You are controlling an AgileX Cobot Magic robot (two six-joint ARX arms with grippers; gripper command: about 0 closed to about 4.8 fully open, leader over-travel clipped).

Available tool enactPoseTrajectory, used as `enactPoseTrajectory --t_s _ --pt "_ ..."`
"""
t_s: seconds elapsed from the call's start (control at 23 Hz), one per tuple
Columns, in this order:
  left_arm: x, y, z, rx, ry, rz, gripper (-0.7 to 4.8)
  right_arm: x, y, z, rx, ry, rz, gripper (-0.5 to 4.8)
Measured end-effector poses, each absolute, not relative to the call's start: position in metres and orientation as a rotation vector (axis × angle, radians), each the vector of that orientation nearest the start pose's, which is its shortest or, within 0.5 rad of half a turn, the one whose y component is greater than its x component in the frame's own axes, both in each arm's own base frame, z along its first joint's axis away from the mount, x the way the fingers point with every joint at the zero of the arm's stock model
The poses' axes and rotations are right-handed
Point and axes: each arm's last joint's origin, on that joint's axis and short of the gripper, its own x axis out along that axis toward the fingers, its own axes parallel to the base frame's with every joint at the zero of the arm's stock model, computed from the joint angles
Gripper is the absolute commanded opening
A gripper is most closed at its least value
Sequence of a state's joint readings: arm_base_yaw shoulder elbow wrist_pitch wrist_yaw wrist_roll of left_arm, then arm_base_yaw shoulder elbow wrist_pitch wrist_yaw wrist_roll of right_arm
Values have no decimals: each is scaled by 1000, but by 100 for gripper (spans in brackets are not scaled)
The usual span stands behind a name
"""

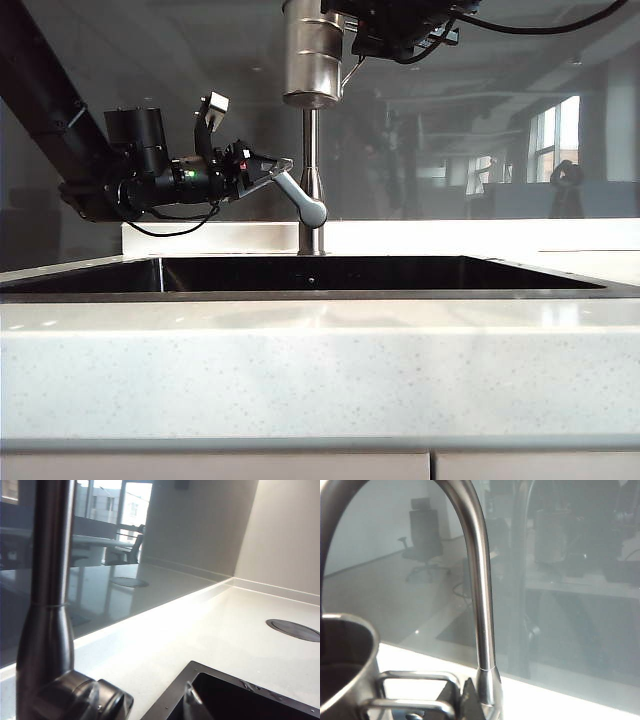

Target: Pick up the mug next to the sink, go to the faucet to get some water, pour the water into the sink, and finally put the mug back to its place.

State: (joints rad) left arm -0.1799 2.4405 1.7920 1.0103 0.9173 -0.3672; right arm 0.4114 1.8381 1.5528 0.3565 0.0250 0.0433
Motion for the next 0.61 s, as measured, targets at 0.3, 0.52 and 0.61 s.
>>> enactPoseTrajectory --t_s 0.3,0.52,0.61 --pt "522 -118 207 -158 -217 -1042 210 402 175 353 56 -56 388 -8" --pt "526 -116 200 -139 -173 -966 210 402 175 353 53 -54 388 -8" --pt "526 -116 199 -136 -165 -965 210 402 175 353 53 -52 387 -8"
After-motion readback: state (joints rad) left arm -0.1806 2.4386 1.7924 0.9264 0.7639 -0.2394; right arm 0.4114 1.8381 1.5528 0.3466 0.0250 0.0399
